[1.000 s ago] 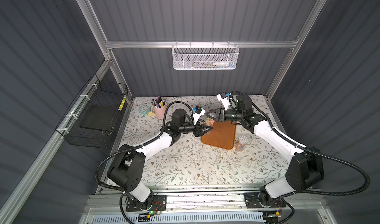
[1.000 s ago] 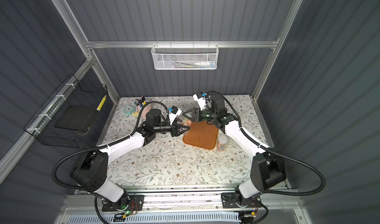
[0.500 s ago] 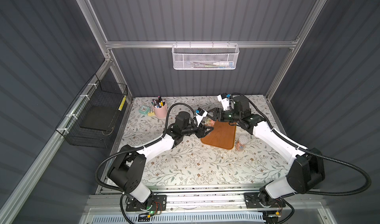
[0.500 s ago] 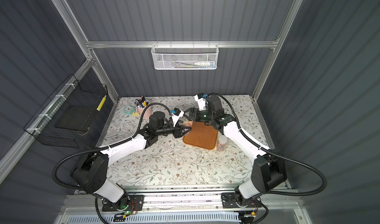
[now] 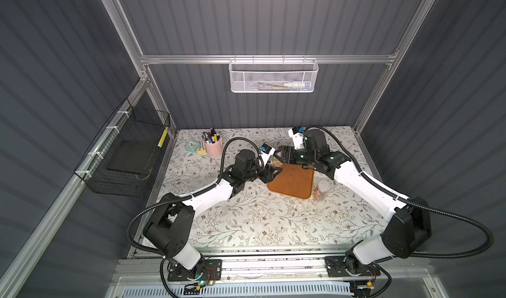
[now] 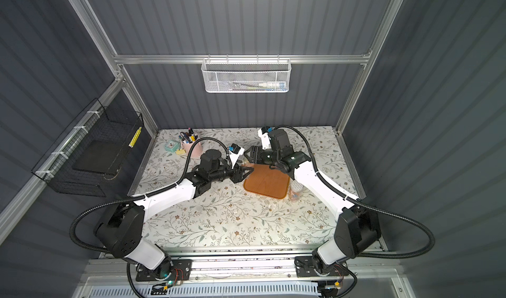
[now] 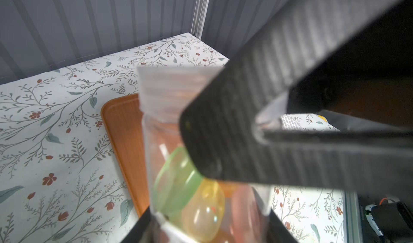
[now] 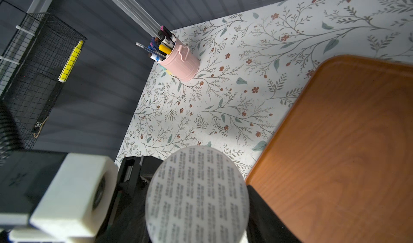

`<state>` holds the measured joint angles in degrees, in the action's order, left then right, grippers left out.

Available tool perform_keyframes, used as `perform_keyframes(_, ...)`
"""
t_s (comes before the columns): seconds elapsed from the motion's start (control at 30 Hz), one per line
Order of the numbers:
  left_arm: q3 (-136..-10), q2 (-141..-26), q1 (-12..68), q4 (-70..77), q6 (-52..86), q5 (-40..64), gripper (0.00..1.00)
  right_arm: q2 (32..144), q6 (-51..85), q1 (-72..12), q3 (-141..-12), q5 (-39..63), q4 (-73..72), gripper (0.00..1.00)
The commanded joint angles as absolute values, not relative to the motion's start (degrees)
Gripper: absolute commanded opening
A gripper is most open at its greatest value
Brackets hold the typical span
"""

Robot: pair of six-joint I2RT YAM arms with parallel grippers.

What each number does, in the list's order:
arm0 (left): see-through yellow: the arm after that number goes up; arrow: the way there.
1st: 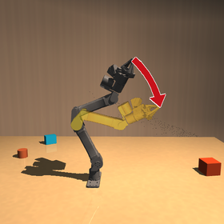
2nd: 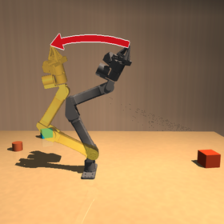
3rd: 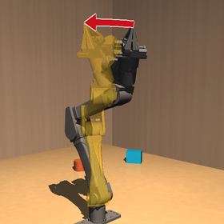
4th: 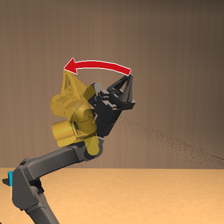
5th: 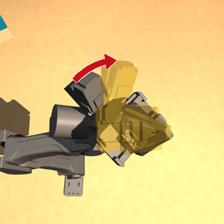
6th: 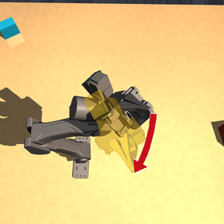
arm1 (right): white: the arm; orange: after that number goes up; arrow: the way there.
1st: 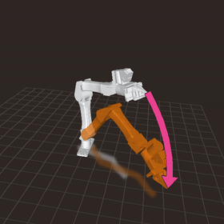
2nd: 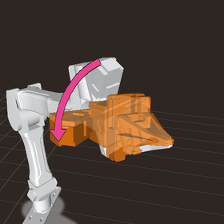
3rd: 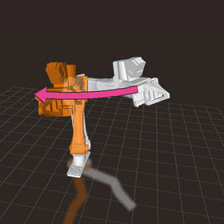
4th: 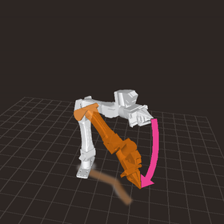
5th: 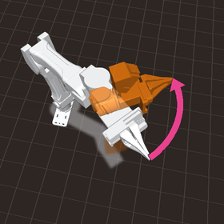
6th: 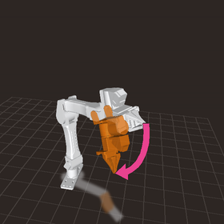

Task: Pour the candies out of the jar
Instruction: Unscrew the lid from the jar.

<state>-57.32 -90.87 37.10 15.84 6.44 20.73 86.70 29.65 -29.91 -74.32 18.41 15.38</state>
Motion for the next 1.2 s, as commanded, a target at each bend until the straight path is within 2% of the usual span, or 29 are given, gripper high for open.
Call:
perform_keyframes(0.0, -57.90, -90.42, 37.09, 14.41, 6.10, 19.37, 0.00, 86.65, 28.67, -30.34, -77.36, 18.25, 16.48, 0.59)
perform_keyframes(0.17, -57.97, -90.62, 37.09, 15.43, 5.48, 28.42, 0.00, 86.25, 25.36, -29.32, -76.56, 27.99, 13.55, 0.55)
perform_keyframes(0.4, -58.51, -90.52, 37.09, 18.03, 6.58, 43.44, 0.00, 81.90, 24.71, -24.77, -69.42, 54.71, -6.46, 0.53)
perform_keyframes(0.53, -58.63, -90.86, 37.09, 20.89, 9.49, 47.57, 0.00, 81.80, 24.22, -24.36, -69.59, 61.08, -8.81, 0.52)
perform_keyframes(0.83, -59.11, -90.91, 37.09, 19.69, 9.60, 45.25, 0.00, 81.59, 20.12, -24.36, -71.33, 58.87, -1.50, 0.53)
perform_keyframes(1.03, -59.33, -88.84, 37.08, 13.97, 5.45, 35.85, 0.00, 81.00, 15.57, -24.42, -74.82, 49.01, 10.66, 0.67)
perform_keyframes(1.17, -59.76, -88.33, 37.09, 12.04, 3.76, 33.15, 0.00, 80.94, 13.23, -24.96, -76.28, 43.17, 16.33, 0.71)
